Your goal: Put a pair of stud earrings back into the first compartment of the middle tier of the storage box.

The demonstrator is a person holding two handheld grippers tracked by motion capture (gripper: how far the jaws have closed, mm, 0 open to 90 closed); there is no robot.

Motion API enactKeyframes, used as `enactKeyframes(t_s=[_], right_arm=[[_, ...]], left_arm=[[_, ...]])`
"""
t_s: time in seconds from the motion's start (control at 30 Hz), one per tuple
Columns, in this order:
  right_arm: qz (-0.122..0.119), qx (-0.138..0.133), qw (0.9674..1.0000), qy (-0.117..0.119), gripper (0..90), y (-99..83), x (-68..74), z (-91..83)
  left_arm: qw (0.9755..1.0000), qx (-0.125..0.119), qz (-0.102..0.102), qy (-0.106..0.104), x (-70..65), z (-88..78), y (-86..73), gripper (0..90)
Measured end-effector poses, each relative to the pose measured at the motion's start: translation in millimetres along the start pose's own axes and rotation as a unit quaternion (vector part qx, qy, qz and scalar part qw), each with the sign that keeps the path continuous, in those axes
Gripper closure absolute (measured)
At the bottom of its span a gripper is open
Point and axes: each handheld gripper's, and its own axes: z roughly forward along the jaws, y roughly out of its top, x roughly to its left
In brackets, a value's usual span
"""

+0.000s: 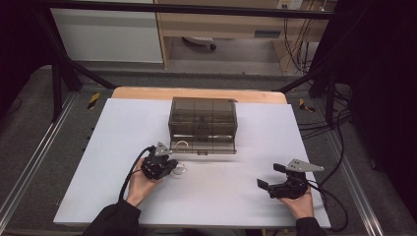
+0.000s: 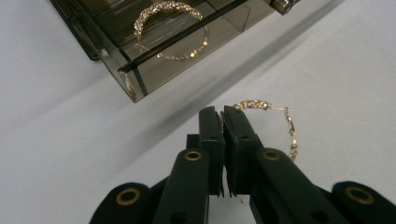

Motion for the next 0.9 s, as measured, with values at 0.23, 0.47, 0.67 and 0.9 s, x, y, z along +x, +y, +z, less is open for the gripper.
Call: enactKeyframes(t_s=[0.23, 0.47, 0.67, 0.9], right_arm=[[-0.002, -0.001, 1.0000, 0.000, 1.2, 0.0, -0.2, 0.0], [-0.001, 0.000, 1.0000, 0.000, 1.3, 0.0, 0.0, 0.1], [-0.001, 0.000, 1.0000, 0.000, 1.3, 0.0, 0.1, 0.0], [-0.001, 0.001, 1.0000, 0.000, 1.2, 0.0, 0.2, 0.0]], left_arm=[[1.0000, -0.004, 0.000, -0.006, -2.2, -5.3, 0.8, 86.4], [0.9999, -0.010, 0.000, -0.009, -2.9, -13.3, 3.1, 86.5], [0.9998, -0.016, -0.004, -0.013, -2.8, -19.3, 6.3, 86.5], [0.9997, -0.019, -0.002, -0.015, -3.7, -24.6, 11.3, 86.5]])
